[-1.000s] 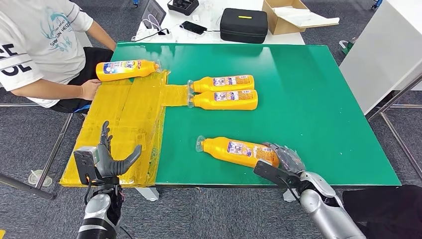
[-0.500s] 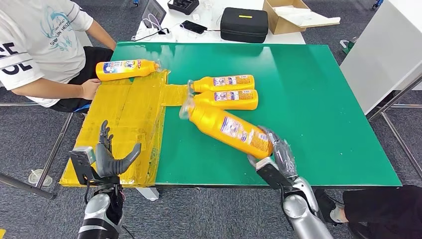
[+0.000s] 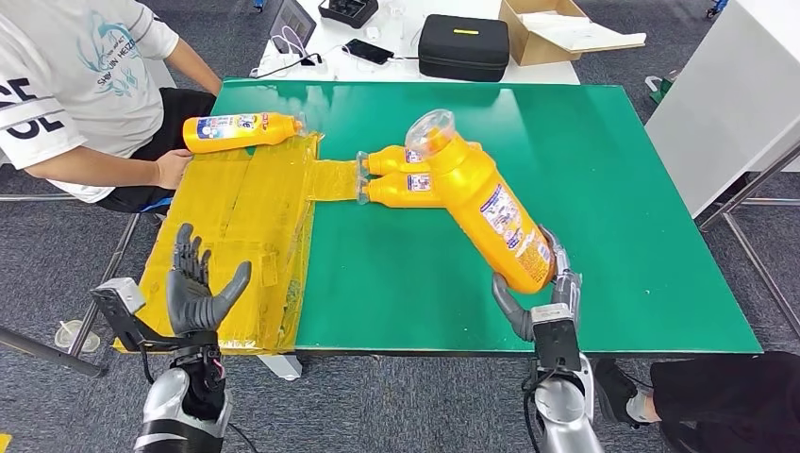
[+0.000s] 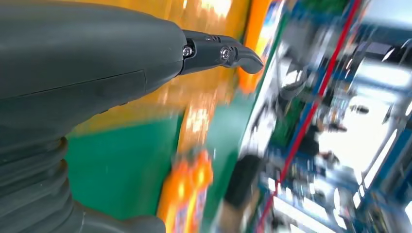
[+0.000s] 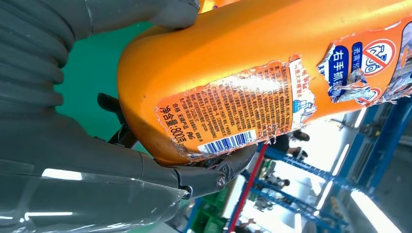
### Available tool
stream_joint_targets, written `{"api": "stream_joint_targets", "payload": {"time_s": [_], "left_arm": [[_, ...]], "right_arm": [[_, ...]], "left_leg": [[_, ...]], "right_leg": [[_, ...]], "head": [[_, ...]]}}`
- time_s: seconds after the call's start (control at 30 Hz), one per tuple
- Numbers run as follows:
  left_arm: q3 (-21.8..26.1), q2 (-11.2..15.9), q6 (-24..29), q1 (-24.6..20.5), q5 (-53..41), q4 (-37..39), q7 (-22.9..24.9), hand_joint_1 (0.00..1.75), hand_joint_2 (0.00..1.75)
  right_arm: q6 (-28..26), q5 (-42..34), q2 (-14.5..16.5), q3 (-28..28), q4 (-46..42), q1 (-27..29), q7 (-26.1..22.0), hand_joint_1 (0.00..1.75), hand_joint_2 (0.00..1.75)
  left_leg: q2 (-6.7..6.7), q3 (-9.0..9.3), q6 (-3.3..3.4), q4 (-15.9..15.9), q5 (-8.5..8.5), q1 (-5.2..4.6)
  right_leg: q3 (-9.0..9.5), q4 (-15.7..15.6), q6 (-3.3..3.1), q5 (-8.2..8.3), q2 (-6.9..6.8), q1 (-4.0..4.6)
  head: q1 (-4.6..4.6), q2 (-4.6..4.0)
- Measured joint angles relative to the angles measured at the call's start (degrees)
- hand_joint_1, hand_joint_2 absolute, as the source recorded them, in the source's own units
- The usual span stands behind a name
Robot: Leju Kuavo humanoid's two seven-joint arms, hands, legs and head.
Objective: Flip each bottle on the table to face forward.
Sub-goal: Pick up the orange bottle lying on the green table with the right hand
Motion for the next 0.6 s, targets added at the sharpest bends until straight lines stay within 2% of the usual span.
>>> {"api": "stream_joint_targets", "payload": {"time_s": [0.07,0.13,0.6], "left_arm": [[-0.3,0.0,-3.6,0.4,3.2,-0.3,2.1,0.00,1.75],[-0.6,0.0,-5.0,0.7,4.4,-0.5,3.0,0.00,1.75],[-1.4,0.0,-5.5,1.1,4.8,-1.1,3.4,0.00,1.75]], "right_arm": [[0.3,-0.4,0.5,-0.4,0.1,0.3,-0.5,1.75,1.75],[0.5,-0.5,0.9,-0.7,0.1,0.6,-0.8,1.75,1.75],[0.6,-0.6,1.8,-1.4,0.3,0.8,-1.1,1.75,1.75]], "left_leg": [[0.01,0.00,0.00,0.0,0.00,0.00],[0.01,0.00,-0.01,0.0,-0.01,0.00],[0.01,-0.02,0.00,0.0,-0.01,0.00]], "right_leg": [[-0.01,0.0,0.00,0.00,0.00,0.01],[-0.02,0.0,0.00,0.00,0.00,0.01],[-0.02,0.0,0.00,0.00,0.00,0.00]], "head": [[0.00,0.00],[0.00,0.00],[0.00,0.01]]}}
